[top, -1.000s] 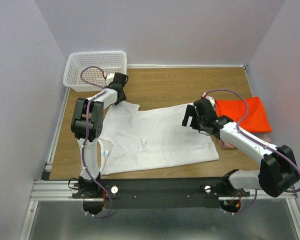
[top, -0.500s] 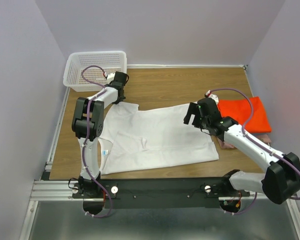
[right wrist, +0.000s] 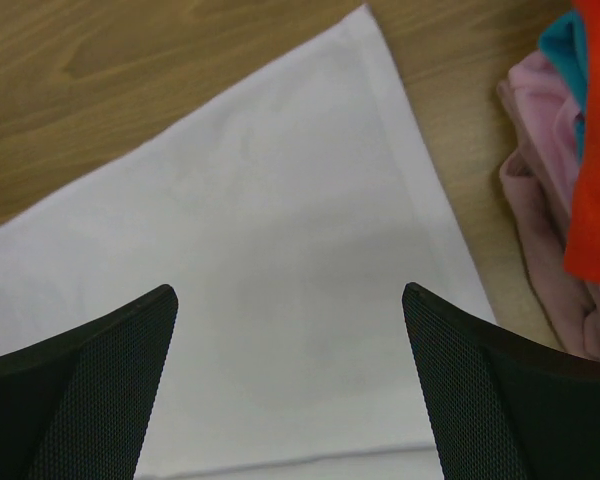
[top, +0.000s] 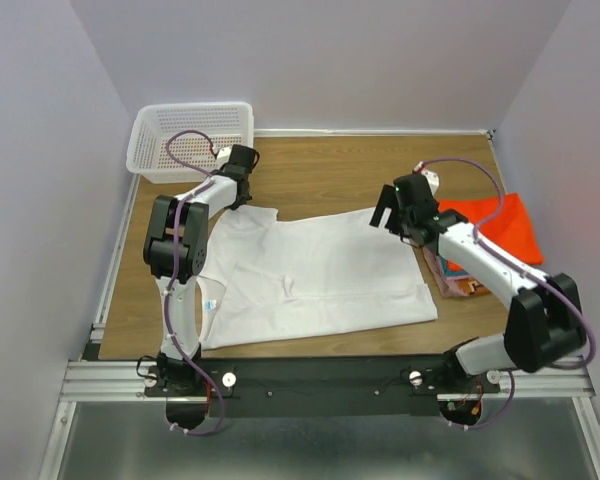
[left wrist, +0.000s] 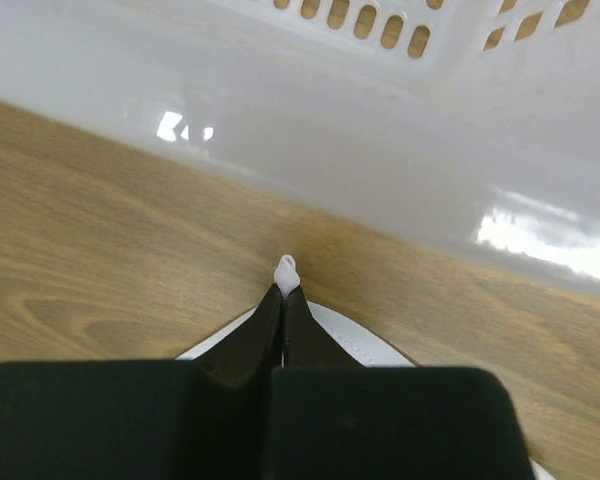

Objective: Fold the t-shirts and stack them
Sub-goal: Fold the tshirt

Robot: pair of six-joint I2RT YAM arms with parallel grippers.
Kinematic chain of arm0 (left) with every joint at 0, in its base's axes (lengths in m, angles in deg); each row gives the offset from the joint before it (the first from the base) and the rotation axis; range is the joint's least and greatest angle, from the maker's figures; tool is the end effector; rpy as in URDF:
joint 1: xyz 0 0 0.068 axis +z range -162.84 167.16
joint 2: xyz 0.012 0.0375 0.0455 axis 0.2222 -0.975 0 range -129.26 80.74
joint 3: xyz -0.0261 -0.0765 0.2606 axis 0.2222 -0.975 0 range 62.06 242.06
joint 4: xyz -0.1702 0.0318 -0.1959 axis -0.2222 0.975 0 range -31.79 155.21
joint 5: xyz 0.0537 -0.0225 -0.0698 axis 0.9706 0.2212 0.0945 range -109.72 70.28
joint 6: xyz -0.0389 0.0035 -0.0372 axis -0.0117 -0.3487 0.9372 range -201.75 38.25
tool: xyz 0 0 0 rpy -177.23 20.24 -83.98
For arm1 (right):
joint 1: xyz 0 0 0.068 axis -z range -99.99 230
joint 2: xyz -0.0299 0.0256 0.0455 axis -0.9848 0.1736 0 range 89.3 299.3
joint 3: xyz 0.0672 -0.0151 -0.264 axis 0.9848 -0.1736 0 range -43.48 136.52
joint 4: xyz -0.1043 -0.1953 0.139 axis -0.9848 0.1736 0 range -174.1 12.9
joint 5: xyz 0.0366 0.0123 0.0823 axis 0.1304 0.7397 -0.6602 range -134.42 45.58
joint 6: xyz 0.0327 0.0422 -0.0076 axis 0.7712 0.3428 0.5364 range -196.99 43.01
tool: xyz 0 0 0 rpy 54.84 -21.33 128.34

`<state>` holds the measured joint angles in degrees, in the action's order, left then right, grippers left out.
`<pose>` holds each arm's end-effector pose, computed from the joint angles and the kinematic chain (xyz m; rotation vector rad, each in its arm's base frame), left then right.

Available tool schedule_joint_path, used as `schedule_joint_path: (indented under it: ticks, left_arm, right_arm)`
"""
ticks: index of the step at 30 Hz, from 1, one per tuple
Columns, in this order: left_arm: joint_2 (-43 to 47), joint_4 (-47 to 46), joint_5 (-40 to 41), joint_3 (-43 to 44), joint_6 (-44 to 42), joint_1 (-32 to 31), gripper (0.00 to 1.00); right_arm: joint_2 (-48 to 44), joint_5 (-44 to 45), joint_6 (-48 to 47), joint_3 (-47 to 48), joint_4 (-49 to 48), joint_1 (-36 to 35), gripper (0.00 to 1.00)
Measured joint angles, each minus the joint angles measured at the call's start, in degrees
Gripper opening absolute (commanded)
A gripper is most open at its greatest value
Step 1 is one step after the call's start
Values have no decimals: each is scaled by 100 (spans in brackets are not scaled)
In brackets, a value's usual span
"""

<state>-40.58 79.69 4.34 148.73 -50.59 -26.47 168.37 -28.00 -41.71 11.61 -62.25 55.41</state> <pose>0.4431 -0.0924 0.1607 -0.5273 2.3834 0.1971 0.2711 0.1130 0.2504 0.3535 2.3096 0.1807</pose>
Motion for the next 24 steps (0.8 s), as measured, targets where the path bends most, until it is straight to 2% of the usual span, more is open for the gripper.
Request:
schedule_joint_path:
  ticks: [4,9,14,24]
  left_arm:
    - [118,-13,-2,-120,-74,-26,0]
    - [184,-81,81,-118,-160,-28,0]
    - [184,-79,109,-66,-221,-28,0]
    - [184,-83,107,0,-243,-28,0]
  right_arm:
    - [929,131,-96,765,-76,393,99]
    - [2120,264,-319,1792,-142,706,92]
    - [3056,284,-522,2426,-181,885,87]
    - [3777,323,-640,2736,-177,1088,69]
